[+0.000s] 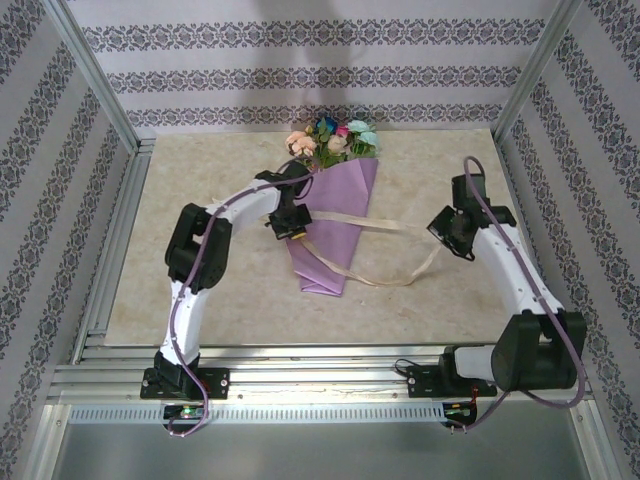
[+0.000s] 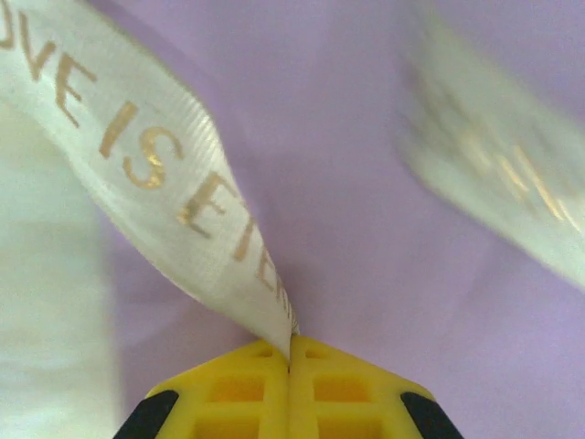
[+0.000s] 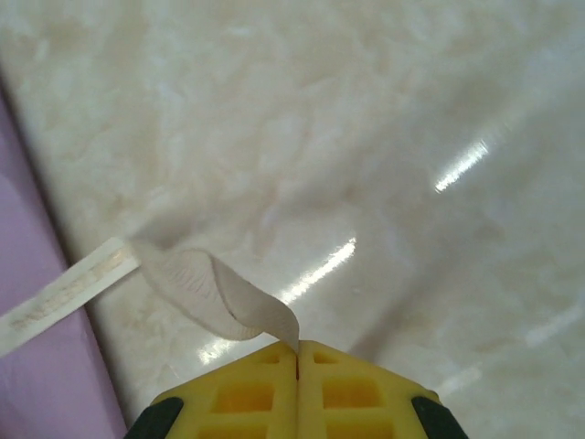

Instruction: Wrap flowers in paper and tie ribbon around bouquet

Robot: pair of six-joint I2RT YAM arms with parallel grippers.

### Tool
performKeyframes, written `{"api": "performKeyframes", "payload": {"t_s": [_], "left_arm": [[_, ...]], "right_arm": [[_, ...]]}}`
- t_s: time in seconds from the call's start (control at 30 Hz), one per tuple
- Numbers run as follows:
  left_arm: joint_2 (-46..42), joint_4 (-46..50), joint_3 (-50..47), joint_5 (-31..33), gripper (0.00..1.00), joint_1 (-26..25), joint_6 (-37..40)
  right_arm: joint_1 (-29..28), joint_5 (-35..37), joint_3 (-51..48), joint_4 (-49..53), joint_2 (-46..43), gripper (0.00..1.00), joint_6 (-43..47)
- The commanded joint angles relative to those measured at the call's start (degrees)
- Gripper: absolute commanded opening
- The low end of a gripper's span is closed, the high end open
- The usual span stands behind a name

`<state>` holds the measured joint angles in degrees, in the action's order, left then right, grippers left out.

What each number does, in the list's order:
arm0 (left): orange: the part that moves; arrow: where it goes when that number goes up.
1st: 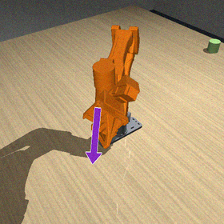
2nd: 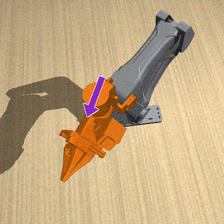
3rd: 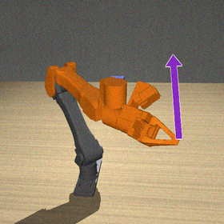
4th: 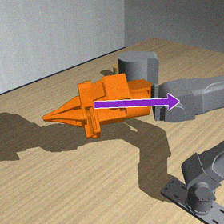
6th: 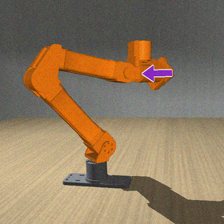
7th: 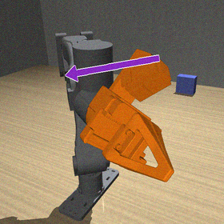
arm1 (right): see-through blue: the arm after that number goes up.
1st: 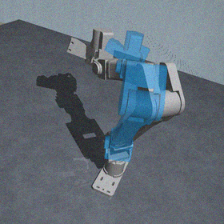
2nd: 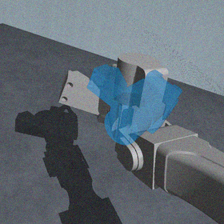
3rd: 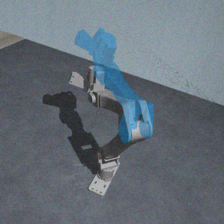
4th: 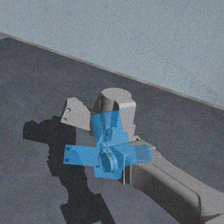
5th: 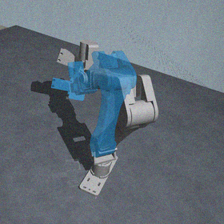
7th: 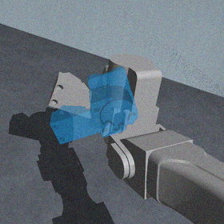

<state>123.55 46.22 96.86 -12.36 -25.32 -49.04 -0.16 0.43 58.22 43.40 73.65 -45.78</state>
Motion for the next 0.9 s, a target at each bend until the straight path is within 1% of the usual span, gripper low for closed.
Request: {"api": "performKeyframes", "payload": {"t_s": [0.0,0.07,0.17,0.23,0.33,0.37,0.4,0.43,0.5,0.53,0.63,0.7,0.73,0.77,0.8,0.87], "left_arm": [[-7.72,0.0,-5.05,0.06,0.0,3.01,-0.89],[-10.78,-1.58,-9.36,-2.76,0.0,3.22,-2.2],[-15.28,-4.81,-17.43,-6.17,0.0,3.25,-5.23],[-18.86,-7.01,-23.18,-6.09,0.0,3.26,-7.02],[-22.31,-8.83,-28.67,-5.49,0.0,3.49,-8.33],[-22.93,-9.03,-29.62,-5.49,0.0,3.64,-8.43],[-23.45,-8.9,-30.39,-5.08,0.0,3.7,-8.48],[-23.98,-8.63,-30.95,-4.52,0.0,3.77,-8.55],[-25.14,-7.47,-31.7,-3.51,0.0,3.96,-8.52],[-25.9,-6.59,-32.15,-2.72,0.0,4.03,-8.43],[-28.96,-5.88,-34.88,-2.05,0.0,4.09,-8.54],[-30.98,-5.36,-37.31,-2.51,0.0,4.08,-8.83],[-32.18,-5.1,-38.73,-2.62,0.0,4.14,-9.1],[-33.37,-4.78,-39.93,-2.34,0.0,4.05,-9.18],[-34.72,-4.59,-41.27,-2.16,0.0,4.11,-9.19],[-36.83,-4.42,-43.65,-2.25,0.0,4.11,-9.7]], "right_arm": [[0.46,-3.63,-6.77,3.38,-2.71,0.0,-8.03],[0.67,-4.98,-12.34,2.7,-4.83,0.0,-12.49],[1.47,-4.07,-20.03,2.59,-8.14,0.0,-19.78],[3.03,-2.65,-24.13,2.7,-10.99,0.0,-22.82],[5.07,-2.3,-26.83,3.13,-13.51,0.0,-23.96],[5.0,-2.47,-26.56,2.71,-13.47,0.11,-22.88],[4.76,-2.5,-25.69,2.73,-13.15,0.23,-21.35],[4.27,-1.79,-24.26,3.44,-12.77,0.33,-20.04],[2.99,1.22,-20.57,5.57,-12.18,0.47,-17.14],[2.27,3.38,-18.44,6.76,-12.06,0.52,-15.57],[0.31,8.76,-12.52,9.52,-12.03,0.61,-11.16],[-1.9,11.79,-9.25,10.35,-11.95,0.62,-8.59],[-3.37,12.18,-7.95,9.72,-11.79,0.62,-7.1],[-4.76,10.9,-7.29,7.69,-11.4,0.62,-5.28],[-6.26,6.85,-7.07,3.84,-10.5,0.61,-2.94],[-10.08,-3.58,-7.67,-5.51,-7.34,0.6,-0.44]]}}
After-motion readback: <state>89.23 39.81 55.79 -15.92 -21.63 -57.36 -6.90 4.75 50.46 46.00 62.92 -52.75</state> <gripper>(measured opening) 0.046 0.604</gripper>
